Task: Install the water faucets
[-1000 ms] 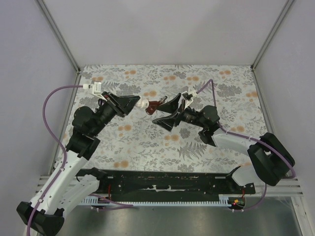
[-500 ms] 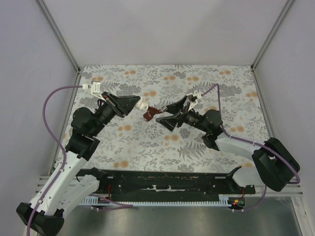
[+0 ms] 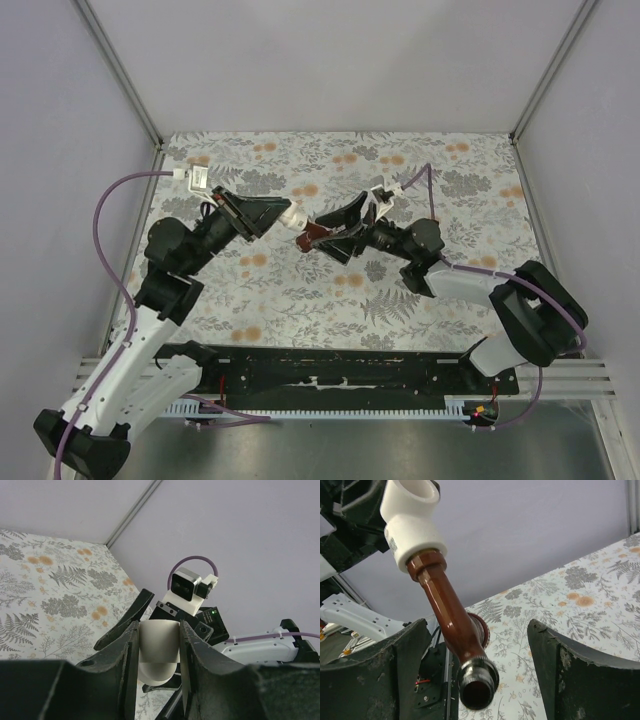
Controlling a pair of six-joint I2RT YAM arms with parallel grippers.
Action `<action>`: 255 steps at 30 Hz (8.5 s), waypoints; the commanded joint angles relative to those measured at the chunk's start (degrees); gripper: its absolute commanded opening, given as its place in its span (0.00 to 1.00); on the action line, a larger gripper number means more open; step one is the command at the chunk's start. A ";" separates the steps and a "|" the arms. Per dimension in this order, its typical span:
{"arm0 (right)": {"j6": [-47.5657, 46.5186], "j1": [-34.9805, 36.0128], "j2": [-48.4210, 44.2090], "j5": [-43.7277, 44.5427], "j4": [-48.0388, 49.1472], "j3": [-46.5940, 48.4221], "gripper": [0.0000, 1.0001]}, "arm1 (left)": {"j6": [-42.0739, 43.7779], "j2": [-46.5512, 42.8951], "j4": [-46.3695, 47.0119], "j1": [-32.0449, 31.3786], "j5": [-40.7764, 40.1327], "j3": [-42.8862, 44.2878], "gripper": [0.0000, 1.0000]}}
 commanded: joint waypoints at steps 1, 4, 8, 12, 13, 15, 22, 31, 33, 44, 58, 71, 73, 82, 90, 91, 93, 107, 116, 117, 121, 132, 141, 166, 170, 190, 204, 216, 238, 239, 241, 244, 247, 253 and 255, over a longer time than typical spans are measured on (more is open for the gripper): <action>2.29 0.12 0.90 -5.07 7.20 4.68 0.86 | -2.39 0.20 5.18 0.01 3.59 1.83 0.02; 3.08 0.04 1.34 -7.18 6.50 6.44 0.80 | -2.30 0.63 6.50 0.01 4.38 1.31 0.02; 3.96 0.12 1.95 -8.15 6.06 6.79 0.67 | -1.69 1.25 9.05 0.01 6.13 0.96 0.02; 4.66 0.12 1.96 -9.38 5.88 6.62 0.41 | -0.54 1.86 11.33 0.01 8.24 0.87 0.02; 4.75 0.04 1.87 -9.82 5.70 6.71 0.37 | -0.45 2.21 11.51 0.01 8.68 0.69 0.02; 4.49 0.04 1.61 -10.78 4.83 7.06 0.28 | -0.28 3.09 13.09 0.01 10.70 0.52 0.02; -1.39 0.04 -1.20 -11.76 -4.29 7.94 0.05 | 5.07 3.19 7.58 -0.07 7.91 1.30 0.07; -21.76 0.03 -9.72 -4.65 -34.42 10.39 0.00 | 18.61 0.90 -22.21 0.01 -6.25 10.70 0.59; -25.99 0.12 -11.31 -2.45 -40.94 11.71 0.00 | 18.89 1.25 -26.27 0.01 -8.00 12.20 0.58; -43.14 7.50 -12.46 18.02 -64.25 19.27 0.00 | 13.35 7.22 -31.64 -2.27 -8.88 14.84 0.56; -53.43 18.31 -8.51 40.00 -68.74 22.61 0.00 | 7.37 13.99 -31.02 -3.94 -15.92 11.86 0.70; -58.35 24.11 -3.94 53.63 -67.07 24.37 0.00 | -2.90 15.23 -22.86 -4.03 -17.50 3.51 0.76; -58.35 24.64 -3.41 55.56 -66.46 24.37 0.00 | -5.19 15.05 -20.84 -4.03 -17.77 1.76 0.74; -60.02 27.28 -1.21 61.45 -63.82 24.28 0.00 | -13.72 14.35 -12.32 -4.03 -17.95 -3.70 0.59; -58.36 28.07 -1.03 61.11 -63.29 24.11 0.00 | -18.03 12.77 -6.07 -4.03 -18.64 -7.66 0.27; -57.83 27.90 -1.29 60.58 -63.29 23.85 0.00 | -18.12 12.24 -5.63 -4.03 -18.82 -8.27 0.19; -56.60 27.46 -2.43 57.70 -63.99 23.67 0.00 | -18.29 11.01 -4.23 -4.03 -19.61 -9.32 0.04; -29.19 7.87 -9.74 6.56 -65.67 22.79 0.00 | -3.46 3.36 24.77 -3.86 -8.74 -17.15 0.02; -14.16 1.10 -7.10 -16.39 -54.43 21.56 0.00 | 3.59 3.44 32.24 -2.36 3.83 -16.36 0.02; -12.32 0.57 -6.66 -17.98 -51.98 21.21 0.00 | 3.50 3.80 33.65 -2.10 5.51 -16.27 0.02; -2.48 -1.02 -3.76 -24.22 -41.53 19.98 0.00 | 1.22 5.55 39.01 -1.22 10.70 -15.66 0.02; -17.27 -2.78 -7.87 -14.95 -60.19 23.05 0.68 | 7.53 2.41 26.92 -0.78 3.53 -13.46 0.02; -28.11 4.06 -14.22 3.87 -58.64 18.31 0.78 | 11.76 -2.79 10.64 -1.04 -6.08 -9.77 0.02; -50.88 28.25 1.61 60.58 -45.10 23.23 0.22 | 10.09 -2.79 3.86 -1.04 -9.86 -7.75 0.02; -47.21 25.71 -1.90 48.49 -48.43 22.36 0.00 | 12.37 -3.32 5.70 -0.95 -6.44 -7.92 0.02; 38.01 -3.30 9.67 -32.77 1.17 26.22 0.05 | 6.76 3.62 30.58 -0.51 19.49 -3.71 0.02; 26.59 -9.02 6.98 -28.99 -8.05 26.13 0.98 | 17.30 -2.26 1.33 -0.60 1.31 2.18 0.02; -32.22 -3.58 -15.17 2.99 -50.36 17.70 0.98 | 19.15 -0.42 -13.27 -0.69 -6.87 9.39 0.02; -103.33 36.15 -6.94 54.33 -26.41 8.91 0.98 | 17.48 3.27 -18.72 -0.69 -9.77 12.91 0.02; -106.31 36.94 -4.92 55.90 -23.77 8.82 0.98 | 17.22 3.36 -18.81 -0.78 -9.68 12.91 0.02; -111.07 37.91 -0.88 58.11 -16.66 8.73 0.98 | 16.78 3.36 -19.07 -0.69 -10.03 13.17 0.02; -115.99 38.36 5.28 60.92 -5.40 9.17 0.98 | 16.16 3.27 -19.51 -0.69 -10.21 13.52 0.02; -116.19 38.36 8.45 62.51 -0.73 10.75 0.97 | 15.20 3.27 -19.78 -0.69 -9.95 13.61 0.02; -114.87 38.01 12.24 65.23 6.31 13.64 0.92 | 13.00 3.27 -19.87 -0.69 -8.98 13.26 0.02; -113.12 37.48 12.33 65.59 7.63 14.09 0.89 | 12.29 3.27 -19.87 -0.69 -8.10 13.26 0.02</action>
